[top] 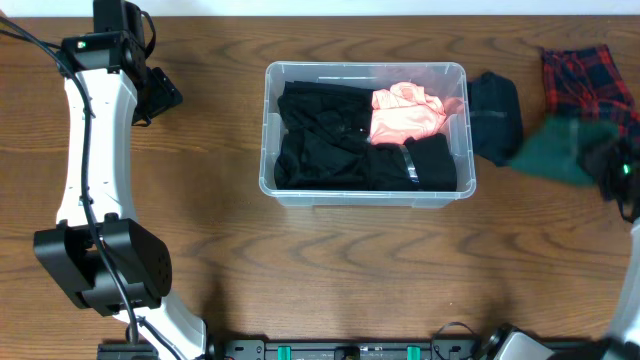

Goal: Pack container
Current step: 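Lift the green bundle and carry it into the bin's back left, then lower and press the green bundle into the bin with the right gripper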

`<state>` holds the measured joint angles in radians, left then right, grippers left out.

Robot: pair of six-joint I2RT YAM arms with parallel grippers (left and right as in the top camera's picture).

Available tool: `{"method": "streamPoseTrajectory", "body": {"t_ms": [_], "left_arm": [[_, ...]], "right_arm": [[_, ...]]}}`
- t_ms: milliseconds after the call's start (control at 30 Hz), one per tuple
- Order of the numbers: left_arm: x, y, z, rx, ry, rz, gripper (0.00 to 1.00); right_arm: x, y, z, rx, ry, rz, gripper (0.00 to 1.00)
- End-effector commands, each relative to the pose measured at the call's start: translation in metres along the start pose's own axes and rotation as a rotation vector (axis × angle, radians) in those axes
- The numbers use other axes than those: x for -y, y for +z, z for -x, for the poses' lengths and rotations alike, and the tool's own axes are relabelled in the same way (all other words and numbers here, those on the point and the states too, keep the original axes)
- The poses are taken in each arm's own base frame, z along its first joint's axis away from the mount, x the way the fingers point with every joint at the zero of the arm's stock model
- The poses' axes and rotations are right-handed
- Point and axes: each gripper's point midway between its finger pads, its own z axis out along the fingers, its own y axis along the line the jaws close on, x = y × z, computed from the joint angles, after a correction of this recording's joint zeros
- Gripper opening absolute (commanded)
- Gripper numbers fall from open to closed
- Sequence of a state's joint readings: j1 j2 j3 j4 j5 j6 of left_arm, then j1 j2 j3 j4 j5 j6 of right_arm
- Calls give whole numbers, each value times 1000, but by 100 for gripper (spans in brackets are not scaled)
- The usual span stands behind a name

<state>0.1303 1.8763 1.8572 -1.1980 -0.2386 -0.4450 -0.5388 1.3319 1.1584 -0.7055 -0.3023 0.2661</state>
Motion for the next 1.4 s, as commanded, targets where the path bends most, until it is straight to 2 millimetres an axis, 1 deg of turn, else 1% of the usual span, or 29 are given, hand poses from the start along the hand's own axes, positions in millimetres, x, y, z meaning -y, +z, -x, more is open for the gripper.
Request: {"method": "streamPoseTrajectory", "body": {"t_ms": [0, 67, 167, 200, 333, 400, 500, 567, 667, 767, 867, 933, 1033, 1133, 1300, 1367], "left_arm": [[-2, 4, -1, -11, -1, 12, 98], [-2, 4, -1, -11, -1, 12, 98], [-2, 4, -1, -10, -1, 13, 98], [-2, 4, -1, -11, -2, 12, 98], [-2, 4, -1, -11, -1, 12, 98], [-2, 4, -1, -11, -1, 12, 98], [-2, 4, -1, -11, -1, 12, 98], [-2, 4, -1, -11, -1, 12, 98], [-2, 4, -1, -11, -1, 12, 98], [-2, 4, -1, -11, -1, 12, 98], [-2, 4, -1, -11, -1, 12, 98], [-2, 4, -1, -11, -1, 12, 98], [-2, 4, -1, -11, -1, 12, 98], [-2, 4, -1, -11, -1, 12, 98], [-2, 4, -1, -11, -1, 12, 98], [-2, 4, -1, -11, -1, 12, 98]], "right_arm": [[-79, -26, 9, 45, -143, 181, 1], [-122, -35, 11, 69, -193, 266, 1], [-173, -40, 9, 124, -239, 364, 1], [-186, -40, 8, 141, -252, 382, 1], [-249, -35, -11, 164, -300, 501, 1], [-277, -26, -24, 161, -294, 543, 1], [-311, -8, -48, 137, -305, 593, 1], [-334, 7, -70, 109, -329, 636, 1], [-358, 29, -104, 63, -364, 673, 1], [-371, 50, -138, 4, -388, 683, 1], [-375, 74, -172, -59, -417, 672, 1], [-376, 87, -189, -90, -431, 662, 1], [-373, 102, -208, -128, -447, 643, 1], [-369, 112, -218, -151, -453, 626, 1], [-364, 116, -221, -168, -455, 607, 1], [-358, 118, -225, -187, -458, 582, 1]]}}
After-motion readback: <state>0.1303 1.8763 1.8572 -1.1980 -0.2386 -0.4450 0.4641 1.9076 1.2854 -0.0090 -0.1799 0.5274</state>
